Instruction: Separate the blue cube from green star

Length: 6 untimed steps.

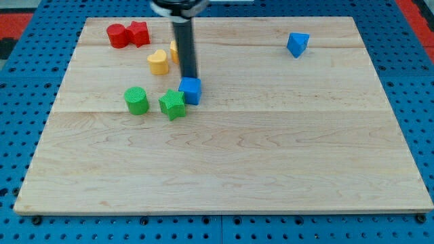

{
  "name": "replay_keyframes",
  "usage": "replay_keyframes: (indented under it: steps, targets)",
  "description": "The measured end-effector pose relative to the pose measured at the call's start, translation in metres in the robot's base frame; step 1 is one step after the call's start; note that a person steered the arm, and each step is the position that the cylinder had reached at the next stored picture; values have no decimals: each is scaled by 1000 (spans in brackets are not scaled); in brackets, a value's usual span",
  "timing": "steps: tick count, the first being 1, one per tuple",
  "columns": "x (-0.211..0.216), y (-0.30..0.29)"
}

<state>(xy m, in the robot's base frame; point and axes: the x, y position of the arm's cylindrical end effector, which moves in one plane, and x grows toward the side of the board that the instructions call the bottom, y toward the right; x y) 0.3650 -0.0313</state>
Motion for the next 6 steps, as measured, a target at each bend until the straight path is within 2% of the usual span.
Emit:
replay_keyframes:
  steps: [2, 6]
  targets:
    - [1, 87]
    - [16, 114]
